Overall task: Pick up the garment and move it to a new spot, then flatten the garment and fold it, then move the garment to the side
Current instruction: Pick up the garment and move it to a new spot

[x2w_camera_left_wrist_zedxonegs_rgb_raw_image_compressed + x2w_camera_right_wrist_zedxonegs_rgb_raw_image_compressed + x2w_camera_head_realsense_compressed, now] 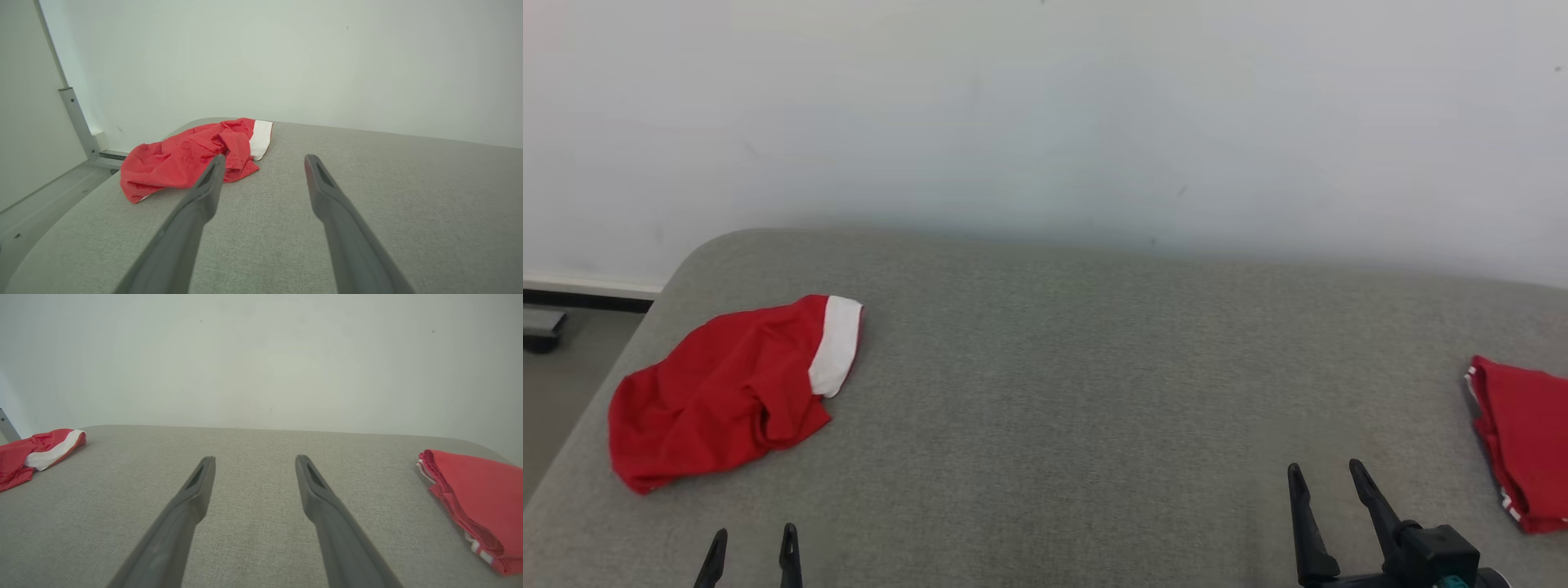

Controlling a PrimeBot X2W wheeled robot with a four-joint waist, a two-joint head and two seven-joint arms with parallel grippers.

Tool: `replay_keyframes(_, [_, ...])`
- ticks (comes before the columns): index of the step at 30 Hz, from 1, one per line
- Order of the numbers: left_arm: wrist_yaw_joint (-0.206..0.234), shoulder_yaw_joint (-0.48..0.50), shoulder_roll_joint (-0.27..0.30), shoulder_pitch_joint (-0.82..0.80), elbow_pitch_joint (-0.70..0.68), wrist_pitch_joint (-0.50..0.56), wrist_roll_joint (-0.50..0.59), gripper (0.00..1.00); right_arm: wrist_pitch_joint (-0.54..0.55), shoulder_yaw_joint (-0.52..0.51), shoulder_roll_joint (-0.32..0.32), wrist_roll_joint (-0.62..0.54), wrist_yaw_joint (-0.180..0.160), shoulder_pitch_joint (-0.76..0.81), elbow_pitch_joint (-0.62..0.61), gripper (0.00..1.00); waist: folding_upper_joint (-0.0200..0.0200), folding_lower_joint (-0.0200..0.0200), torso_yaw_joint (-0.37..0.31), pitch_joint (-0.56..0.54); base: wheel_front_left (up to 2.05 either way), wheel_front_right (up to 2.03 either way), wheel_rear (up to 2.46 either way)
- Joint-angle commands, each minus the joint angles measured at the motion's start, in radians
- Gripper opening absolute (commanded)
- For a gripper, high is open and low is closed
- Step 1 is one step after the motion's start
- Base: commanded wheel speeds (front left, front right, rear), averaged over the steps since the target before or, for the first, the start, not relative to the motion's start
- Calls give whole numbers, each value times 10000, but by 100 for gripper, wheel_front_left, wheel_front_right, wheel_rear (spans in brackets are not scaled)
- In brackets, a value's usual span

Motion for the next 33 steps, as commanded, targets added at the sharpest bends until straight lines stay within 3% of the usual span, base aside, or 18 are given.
replay_keyframes(1, [-6, 26, 61, -21, -6, -29, 37, 100, -26, 12, 25, 54, -27, 36, 10, 100, 0, 0, 750, -4, 0, 0, 0])
replay_keyframes(14, [-9, 330, 353, 34, 21, -29, -61, 100, -230, 846, 24, 409, -26, -257, 299, 100, 0, 0, 3185, 95, 0, 0, 0])
replay_keyframes(22, [68, 853, 163, 318, -397, -29, -143, 100, -219, 1606, 16, 305, -28, -810, 553, 100, 0, 0, 3491, 477, 0, 0, 0])
replay_keyframes(33, [38, 1060, -27, 284, -377, -29, -260, 100, -282, 1786, 19, 254, -28, -1084, 808, 100, 0, 0, 3543, 569, 0, 0, 0])
